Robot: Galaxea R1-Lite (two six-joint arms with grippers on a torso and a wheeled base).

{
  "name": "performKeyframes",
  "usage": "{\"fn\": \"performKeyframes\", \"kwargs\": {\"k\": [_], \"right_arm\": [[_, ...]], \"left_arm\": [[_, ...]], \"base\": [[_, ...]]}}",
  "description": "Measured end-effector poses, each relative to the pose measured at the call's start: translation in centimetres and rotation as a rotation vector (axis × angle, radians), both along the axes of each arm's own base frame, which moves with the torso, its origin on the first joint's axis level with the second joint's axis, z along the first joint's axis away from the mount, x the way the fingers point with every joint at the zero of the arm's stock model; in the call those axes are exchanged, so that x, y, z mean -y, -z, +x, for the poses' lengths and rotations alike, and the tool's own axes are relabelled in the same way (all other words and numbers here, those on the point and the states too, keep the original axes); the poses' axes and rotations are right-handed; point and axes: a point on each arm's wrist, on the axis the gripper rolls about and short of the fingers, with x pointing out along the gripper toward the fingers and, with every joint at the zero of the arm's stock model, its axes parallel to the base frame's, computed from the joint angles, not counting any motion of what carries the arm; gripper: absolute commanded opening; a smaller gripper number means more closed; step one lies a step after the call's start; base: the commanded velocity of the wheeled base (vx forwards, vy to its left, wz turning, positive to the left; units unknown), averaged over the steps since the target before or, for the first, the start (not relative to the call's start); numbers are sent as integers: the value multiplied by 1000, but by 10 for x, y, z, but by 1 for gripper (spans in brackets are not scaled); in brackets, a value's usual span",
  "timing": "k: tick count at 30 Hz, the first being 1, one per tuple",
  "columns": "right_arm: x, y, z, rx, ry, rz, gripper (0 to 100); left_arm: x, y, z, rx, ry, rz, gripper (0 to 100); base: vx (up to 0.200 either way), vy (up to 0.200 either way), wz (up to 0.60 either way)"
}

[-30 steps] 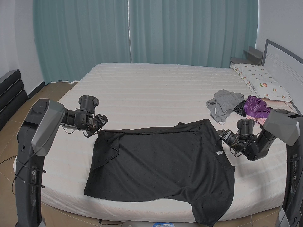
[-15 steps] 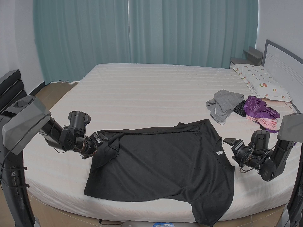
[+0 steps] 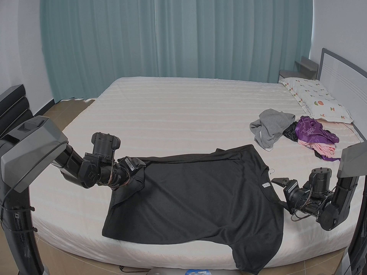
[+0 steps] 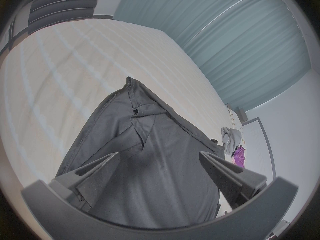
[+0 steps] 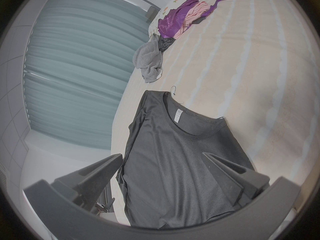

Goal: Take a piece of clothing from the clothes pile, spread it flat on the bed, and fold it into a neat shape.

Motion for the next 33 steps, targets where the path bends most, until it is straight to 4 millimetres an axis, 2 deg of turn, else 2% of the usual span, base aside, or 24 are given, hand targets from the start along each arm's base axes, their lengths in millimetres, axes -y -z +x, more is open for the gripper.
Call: {"fn": "performKeyframes", "kwargs": {"k": [12, 24, 33], "right_arm": [[3, 4, 3, -8, 11, 8, 100], [1, 9, 6, -5, -4, 16, 100], [0, 13, 4, 6, -7, 15, 100]], "left_arm": [[-3, 13, 28, 25, -27, -7, 100], [1, 38, 39, 5, -55, 37, 100], [3, 45, 48, 14, -55, 37, 100]], "base": [[0, 0, 0], [0, 0, 0], [0, 0, 0]]}}
